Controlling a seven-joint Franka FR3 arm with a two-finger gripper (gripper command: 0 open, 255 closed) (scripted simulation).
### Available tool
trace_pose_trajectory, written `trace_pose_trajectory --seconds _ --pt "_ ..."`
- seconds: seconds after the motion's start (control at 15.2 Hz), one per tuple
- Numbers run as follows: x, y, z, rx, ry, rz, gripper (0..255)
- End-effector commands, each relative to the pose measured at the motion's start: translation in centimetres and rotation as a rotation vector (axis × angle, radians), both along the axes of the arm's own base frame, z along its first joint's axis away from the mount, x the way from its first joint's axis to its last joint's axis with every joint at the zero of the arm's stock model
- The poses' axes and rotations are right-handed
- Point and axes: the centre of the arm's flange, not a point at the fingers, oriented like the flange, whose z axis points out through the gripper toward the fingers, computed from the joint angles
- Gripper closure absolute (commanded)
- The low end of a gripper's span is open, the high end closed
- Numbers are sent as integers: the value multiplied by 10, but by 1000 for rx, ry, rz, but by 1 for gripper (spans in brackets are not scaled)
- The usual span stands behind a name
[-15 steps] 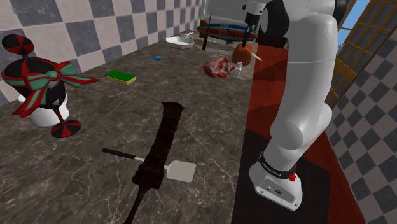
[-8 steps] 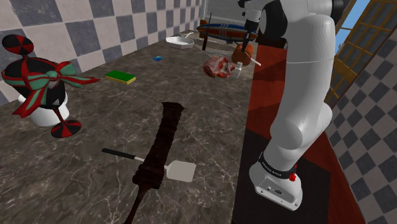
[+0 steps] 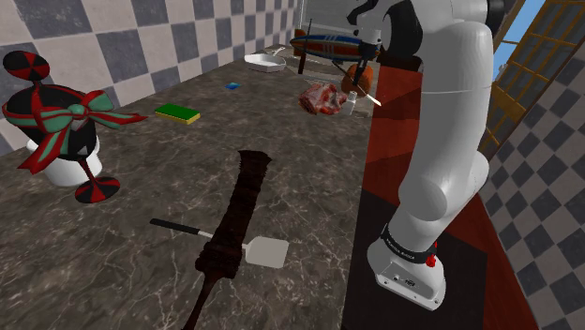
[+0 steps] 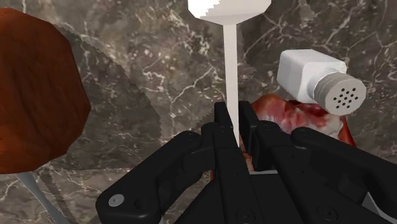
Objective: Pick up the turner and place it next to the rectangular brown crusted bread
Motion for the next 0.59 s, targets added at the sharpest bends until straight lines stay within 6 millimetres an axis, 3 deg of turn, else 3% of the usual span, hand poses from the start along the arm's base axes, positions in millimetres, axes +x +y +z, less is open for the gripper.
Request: trace_pose_trajectory --seconds 0.0,0.53 --pt "0 0 -11 -1 0 0 255" --pt "0 0 -53 -1 0 0 255"
